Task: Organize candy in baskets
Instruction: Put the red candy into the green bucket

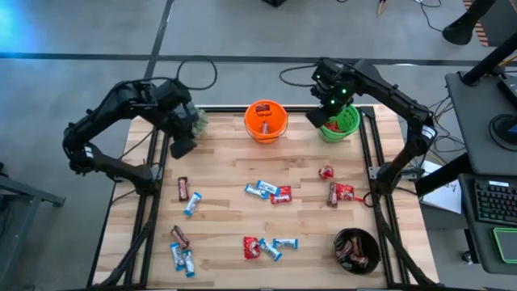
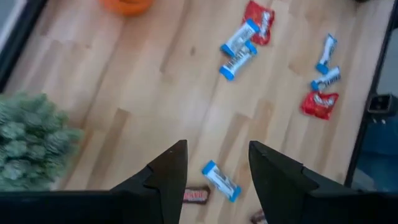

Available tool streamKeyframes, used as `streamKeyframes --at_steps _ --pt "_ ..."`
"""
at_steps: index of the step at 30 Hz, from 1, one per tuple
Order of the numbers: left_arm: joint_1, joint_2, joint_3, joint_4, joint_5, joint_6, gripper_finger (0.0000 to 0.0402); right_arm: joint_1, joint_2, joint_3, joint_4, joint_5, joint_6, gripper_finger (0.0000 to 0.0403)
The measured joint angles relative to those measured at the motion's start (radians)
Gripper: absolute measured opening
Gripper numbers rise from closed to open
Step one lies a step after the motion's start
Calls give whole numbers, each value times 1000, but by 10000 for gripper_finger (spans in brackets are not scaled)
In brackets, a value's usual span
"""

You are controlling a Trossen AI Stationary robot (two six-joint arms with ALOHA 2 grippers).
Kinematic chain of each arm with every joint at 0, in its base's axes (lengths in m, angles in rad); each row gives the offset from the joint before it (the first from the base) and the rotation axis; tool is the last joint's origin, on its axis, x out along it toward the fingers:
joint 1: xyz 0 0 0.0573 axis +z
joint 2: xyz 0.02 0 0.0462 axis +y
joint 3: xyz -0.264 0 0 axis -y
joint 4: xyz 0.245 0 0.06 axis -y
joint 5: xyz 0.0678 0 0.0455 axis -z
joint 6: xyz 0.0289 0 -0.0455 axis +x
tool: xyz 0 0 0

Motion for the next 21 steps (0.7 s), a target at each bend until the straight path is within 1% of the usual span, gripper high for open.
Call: streamKeyframes --at_steps 4,6,12,18,21 --pt "-32 -31 -59 -1 86 -26 153 58 0 0 -1 0 22 146" --pt "-58 -41 -78 0 101 -41 153 86 0 0 -2 0 35 148" --pt "-133 -60 -119 0 101 -82 153 168 0 0 -2 0 105 144" --pt "-231 -61 -120 0 100 -121 153 254 -3 0 -3 0 143 142" --pt "-277 -61 -120 0 57 -158 153 300 -9 0 -4 0 173 145"
